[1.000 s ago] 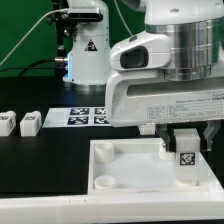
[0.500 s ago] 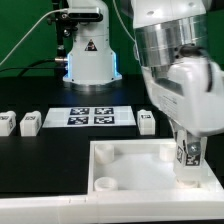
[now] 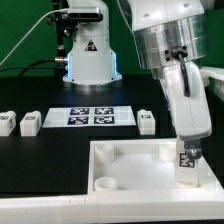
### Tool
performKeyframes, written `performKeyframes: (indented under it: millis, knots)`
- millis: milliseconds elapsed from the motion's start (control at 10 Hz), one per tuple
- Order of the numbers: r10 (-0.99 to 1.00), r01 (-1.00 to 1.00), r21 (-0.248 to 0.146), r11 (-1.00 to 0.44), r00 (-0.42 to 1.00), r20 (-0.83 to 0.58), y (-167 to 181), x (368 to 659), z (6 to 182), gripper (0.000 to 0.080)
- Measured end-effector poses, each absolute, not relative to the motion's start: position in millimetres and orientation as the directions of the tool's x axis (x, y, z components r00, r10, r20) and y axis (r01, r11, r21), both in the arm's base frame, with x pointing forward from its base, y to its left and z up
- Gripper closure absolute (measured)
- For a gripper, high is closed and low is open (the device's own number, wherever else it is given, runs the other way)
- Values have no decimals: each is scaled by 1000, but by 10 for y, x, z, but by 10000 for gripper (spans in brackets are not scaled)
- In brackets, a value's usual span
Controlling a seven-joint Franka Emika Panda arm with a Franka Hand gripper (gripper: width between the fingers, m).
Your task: Assemble one leg
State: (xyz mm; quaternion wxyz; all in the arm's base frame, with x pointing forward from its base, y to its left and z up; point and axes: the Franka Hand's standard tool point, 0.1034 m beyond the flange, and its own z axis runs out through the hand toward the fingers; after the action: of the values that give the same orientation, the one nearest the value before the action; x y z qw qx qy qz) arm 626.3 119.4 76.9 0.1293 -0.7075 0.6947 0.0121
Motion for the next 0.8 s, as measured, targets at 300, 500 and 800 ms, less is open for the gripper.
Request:
performKeyframes:
  millis: [300,500,800]
  knots:
    - [-814,-811,-188,-554,575,-79,1205,6295,809,151]
    - [-649,-641,-199,-741,760,-30,1193,6288,799,150]
    - [-368,-358,-172,-918,929,30,1135,6324,786,150]
